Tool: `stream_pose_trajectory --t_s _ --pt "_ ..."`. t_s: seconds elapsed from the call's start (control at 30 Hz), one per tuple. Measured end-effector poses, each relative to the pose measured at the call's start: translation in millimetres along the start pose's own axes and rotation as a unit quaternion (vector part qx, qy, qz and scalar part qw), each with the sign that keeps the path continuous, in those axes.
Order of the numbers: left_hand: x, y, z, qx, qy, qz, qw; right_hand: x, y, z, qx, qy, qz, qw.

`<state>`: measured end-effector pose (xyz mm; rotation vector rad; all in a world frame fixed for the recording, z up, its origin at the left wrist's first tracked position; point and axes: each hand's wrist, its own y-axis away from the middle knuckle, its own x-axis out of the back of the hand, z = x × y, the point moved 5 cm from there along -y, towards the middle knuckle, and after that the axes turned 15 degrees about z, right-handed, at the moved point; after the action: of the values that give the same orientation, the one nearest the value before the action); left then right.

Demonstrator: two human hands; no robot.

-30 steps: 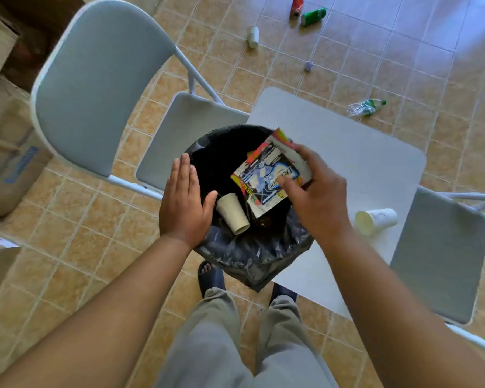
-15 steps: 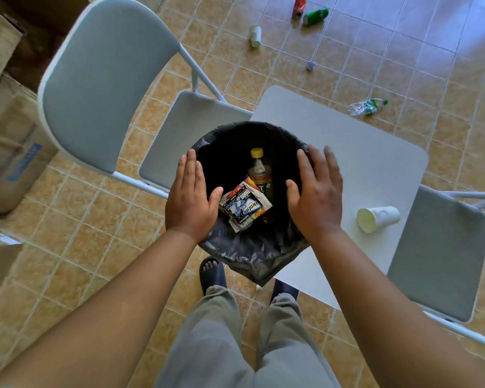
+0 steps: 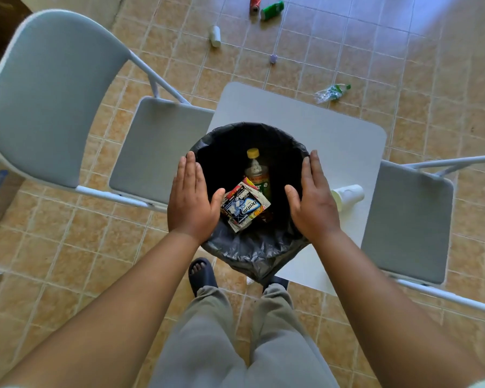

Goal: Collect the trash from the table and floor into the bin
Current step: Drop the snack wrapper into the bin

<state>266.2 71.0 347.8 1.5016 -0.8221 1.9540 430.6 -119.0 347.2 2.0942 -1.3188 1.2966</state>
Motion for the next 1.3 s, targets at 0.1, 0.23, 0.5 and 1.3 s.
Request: stream_pose_trajectory --t_s 0.1,0.23,0.5,1.3 --pt "-5 0 23 -0.013 0.004 -0.008 1.000 13 5 23 -0.017 0.014 0.009 1.000" --pt "-11 1 49 -0.030 0.009 -0.010 0.999 29 12 46 -0.032 0.012 0.014 0.999" --pt "-15 3 76 -0.051 0.006 -0.005 0.999 56 13 75 -0.085 -0.126 0.030 0.988" --pt "-20 5 75 -0.057 0.009 0.047 0.997 -50 -28 237 0.033 0.326 -0.268 0.906"
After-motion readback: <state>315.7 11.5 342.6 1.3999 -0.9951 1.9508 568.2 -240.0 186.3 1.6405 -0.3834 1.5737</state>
